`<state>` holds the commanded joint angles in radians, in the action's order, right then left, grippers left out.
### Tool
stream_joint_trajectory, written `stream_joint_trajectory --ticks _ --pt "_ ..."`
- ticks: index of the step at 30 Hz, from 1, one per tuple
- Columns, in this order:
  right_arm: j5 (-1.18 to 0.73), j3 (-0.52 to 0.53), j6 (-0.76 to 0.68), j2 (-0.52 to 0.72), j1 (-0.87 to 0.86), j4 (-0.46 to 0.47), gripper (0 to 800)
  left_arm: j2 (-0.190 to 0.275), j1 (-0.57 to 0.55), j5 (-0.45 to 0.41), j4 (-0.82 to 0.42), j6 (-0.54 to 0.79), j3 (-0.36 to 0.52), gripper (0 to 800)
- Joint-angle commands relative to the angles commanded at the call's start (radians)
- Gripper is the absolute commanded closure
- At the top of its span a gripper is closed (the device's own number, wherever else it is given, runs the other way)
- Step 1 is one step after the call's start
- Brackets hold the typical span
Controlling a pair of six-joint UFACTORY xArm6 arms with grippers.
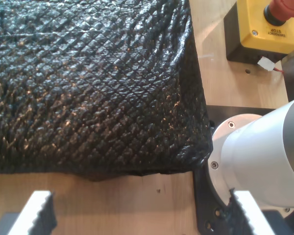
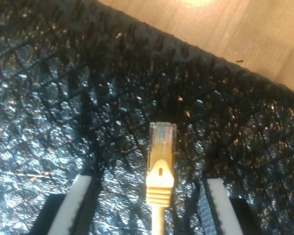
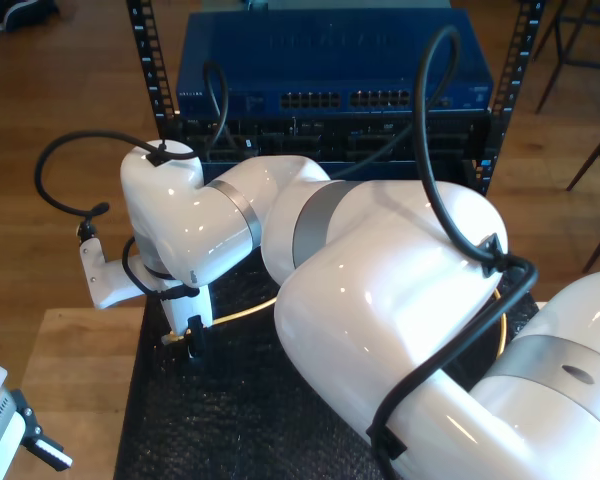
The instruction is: Grab the cable and plug it in
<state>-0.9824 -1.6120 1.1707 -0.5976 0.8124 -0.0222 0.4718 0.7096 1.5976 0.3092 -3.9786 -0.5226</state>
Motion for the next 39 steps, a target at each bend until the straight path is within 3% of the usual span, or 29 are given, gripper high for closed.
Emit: stream_joint_trajectory --ticks 12,31,39 --pt "0.000 0.002 0.002 0.002 0.002 0.002 434 0.000 0.000 0.000 0.000 0.000 0.000 0" --pt "0.000 0.006 0.000 0.005 0.003 0.021 497 0.000 0.000 0.000 0.000 0.002 0.000 0" --pt "0.002 0.006 0.000 0.006 0.003 0.023 581 0.000 0.000 0.000 0.000 0.002 0.000 0"
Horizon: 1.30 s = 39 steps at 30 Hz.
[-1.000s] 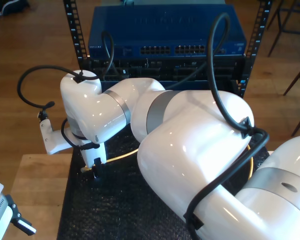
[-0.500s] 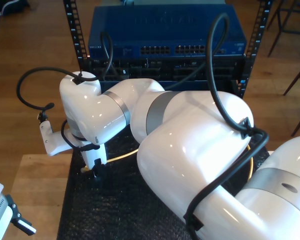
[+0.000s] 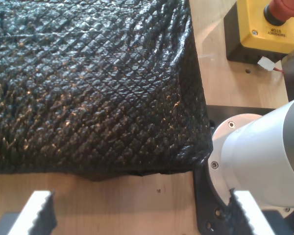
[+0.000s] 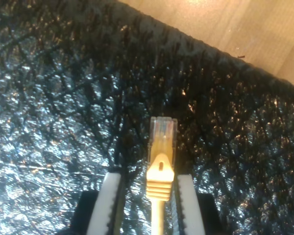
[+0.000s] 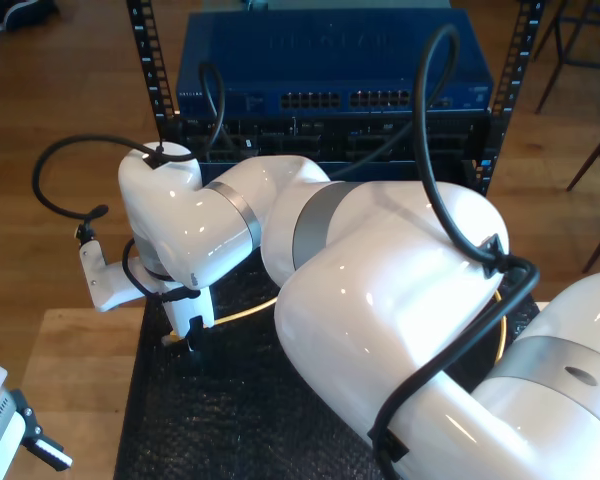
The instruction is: Grab the cable and plug it in
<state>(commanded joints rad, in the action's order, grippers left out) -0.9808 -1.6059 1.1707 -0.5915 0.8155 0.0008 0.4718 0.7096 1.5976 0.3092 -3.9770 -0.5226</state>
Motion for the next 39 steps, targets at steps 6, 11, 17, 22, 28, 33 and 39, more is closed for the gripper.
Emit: stream_joint_trajectory --ticks 6,11,17,22,28,33,39 --pt "0.000 0.000 -0.002 0.000 0.003 0.017 618 0.000 0.000 0.000 0.000 0.000 0.000 0" --pt "0.000 0.002 -0.003 0.002 0.008 0.020 696 0.000 0.000 0.000 0.000 0.000 -0.002 0" --pt "0.000 0.002 -0.003 0.002 0.009 0.020 753 0.000 0.000 0.000 0.000 0.000 -0.002 0" --pt "-0.005 0.005 -0.003 0.018 0.005 0.017 762 0.000 -0.002 0.005 0.000 -0.002 -0.008 0" --pt "-0.012 0.048 -0.008 0.081 -0.044 0.012 771 0.002 -0.003 0.008 0.008 -0.005 -0.011 0" --pt "-0.012 0.130 -0.005 0.170 -0.084 0.011 781 0.003 -0.006 0.015 0.025 -0.005 -0.025 0" --pt "-0.009 0.210 -0.003 0.259 -0.126 0.008 797 0.011 -0.029 0.048 0.068 -0.018 -0.057 0"
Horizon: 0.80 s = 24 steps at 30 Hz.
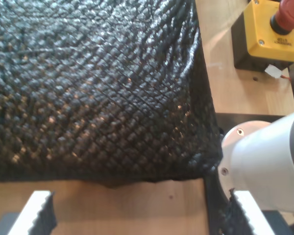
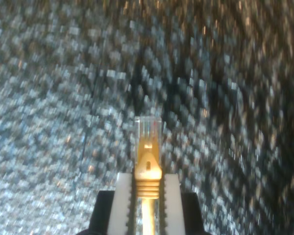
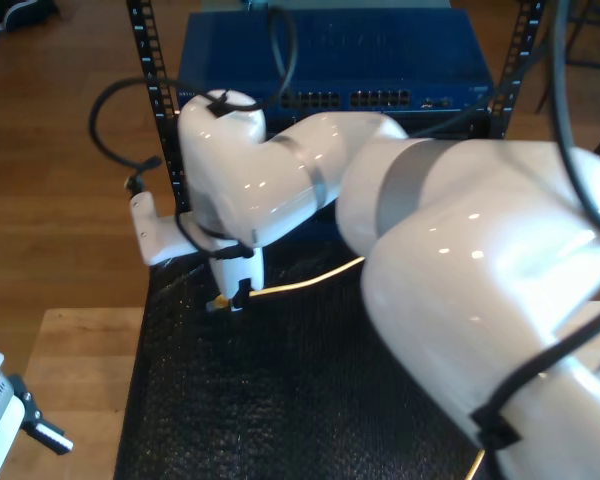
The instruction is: Grab the cable and plug it in
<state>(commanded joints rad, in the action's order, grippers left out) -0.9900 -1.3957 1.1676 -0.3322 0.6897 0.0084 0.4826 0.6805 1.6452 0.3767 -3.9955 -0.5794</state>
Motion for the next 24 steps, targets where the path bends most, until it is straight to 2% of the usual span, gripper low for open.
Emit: stream_joint_trajectory --ticks 3,9,16,24 --pt "-0.002 0.035 0.002 0.040 -0.026 -0.025 797 0.000 -0.037 0.040 0.035 -0.038 -0.015 0" --pt "-0.012 0.132 0.034 0.164 -0.114 -0.160 797 0.000 -0.141 0.051 0.094 -0.126 -0.032 0" --pt "-0.051 0.180 0.041 0.258 -0.164 -0.195 797 0.000 -0.285 0.041 0.158 -0.242 -0.041 0" --pt "-0.084 0.242 0.043 0.379 -0.216 -0.253 797 -0.014 -0.414 0.018 0.250 -0.310 -0.084 0"
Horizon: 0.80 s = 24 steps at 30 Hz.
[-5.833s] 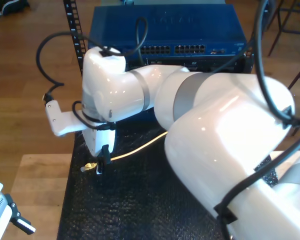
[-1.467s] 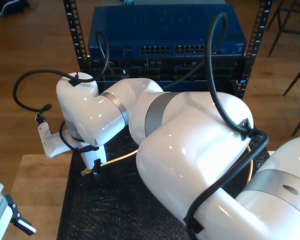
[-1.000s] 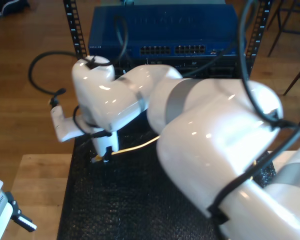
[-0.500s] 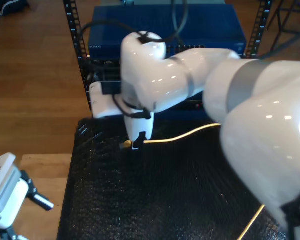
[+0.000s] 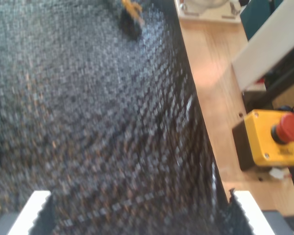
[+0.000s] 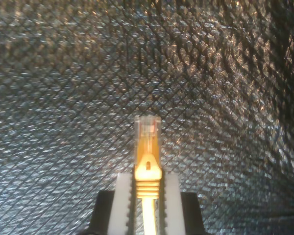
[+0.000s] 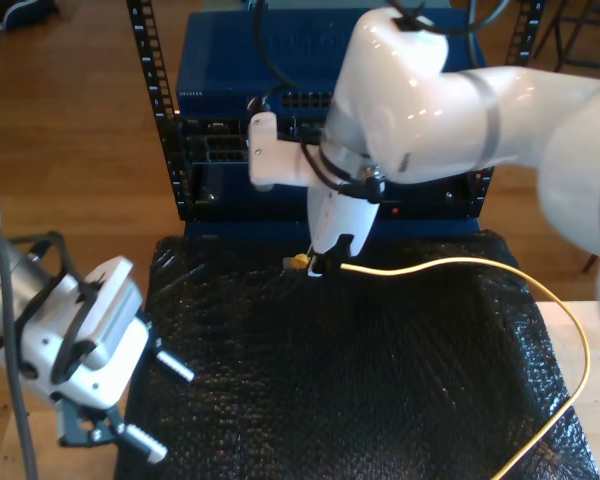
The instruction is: Grab the cable and plug it in
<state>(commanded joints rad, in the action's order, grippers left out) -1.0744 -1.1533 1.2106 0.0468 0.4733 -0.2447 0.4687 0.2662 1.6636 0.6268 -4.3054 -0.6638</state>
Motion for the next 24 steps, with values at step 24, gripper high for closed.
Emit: stream_joint_trajectory --ticks 24 --pt "-0.189 0.072 0.072 0.232 -0.241 -0.222 797 -0.163 -0.350 -0.203 0.190 -0.166 -0.203 0"
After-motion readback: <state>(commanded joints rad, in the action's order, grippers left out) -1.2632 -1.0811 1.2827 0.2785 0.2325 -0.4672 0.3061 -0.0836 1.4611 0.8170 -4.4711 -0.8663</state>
